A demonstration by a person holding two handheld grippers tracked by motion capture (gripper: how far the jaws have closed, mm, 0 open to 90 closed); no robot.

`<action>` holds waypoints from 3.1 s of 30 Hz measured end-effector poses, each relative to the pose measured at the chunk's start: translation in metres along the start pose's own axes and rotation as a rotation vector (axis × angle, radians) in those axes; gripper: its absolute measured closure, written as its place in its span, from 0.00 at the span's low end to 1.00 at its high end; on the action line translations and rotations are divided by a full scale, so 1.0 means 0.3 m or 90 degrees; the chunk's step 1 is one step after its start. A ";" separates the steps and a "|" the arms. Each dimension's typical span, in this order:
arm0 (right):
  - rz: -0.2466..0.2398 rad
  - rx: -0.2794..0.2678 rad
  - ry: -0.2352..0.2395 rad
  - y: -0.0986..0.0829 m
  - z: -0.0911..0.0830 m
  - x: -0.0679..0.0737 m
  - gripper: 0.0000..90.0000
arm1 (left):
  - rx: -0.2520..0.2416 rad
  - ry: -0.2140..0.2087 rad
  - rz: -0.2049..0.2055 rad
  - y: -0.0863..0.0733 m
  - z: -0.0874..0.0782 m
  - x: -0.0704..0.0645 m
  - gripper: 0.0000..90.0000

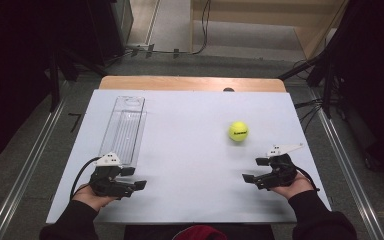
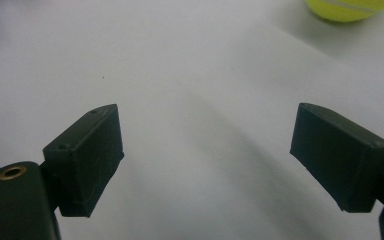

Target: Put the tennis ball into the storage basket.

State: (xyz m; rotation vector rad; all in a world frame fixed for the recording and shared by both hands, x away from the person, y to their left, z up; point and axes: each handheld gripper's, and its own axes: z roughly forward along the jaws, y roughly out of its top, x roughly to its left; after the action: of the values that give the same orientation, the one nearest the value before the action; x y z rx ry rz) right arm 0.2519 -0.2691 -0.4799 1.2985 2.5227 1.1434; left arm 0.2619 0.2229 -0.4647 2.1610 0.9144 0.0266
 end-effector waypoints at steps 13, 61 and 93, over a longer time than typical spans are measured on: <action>-0.006 0.006 0.018 -0.002 0.013 0.002 0.13 | 0.002 0.013 -0.010 -0.005 -0.005 -0.006 0.33; 0.026 0.006 0.014 -0.003 0.013 -0.002 0.14 | -0.010 -0.002 -0.005 -0.011 -0.012 0.000 0.33; 0.089 -0.037 -0.073 0.045 0.003 -0.077 0.13 | -0.005 -0.001 -0.005 -0.009 -0.005 0.002 0.33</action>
State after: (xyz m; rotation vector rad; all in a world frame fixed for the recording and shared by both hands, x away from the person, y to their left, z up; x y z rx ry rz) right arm 0.2758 -0.2805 -0.4775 1.4989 2.3332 1.1244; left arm 0.2604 0.2254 -0.4655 2.1502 0.9204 0.0237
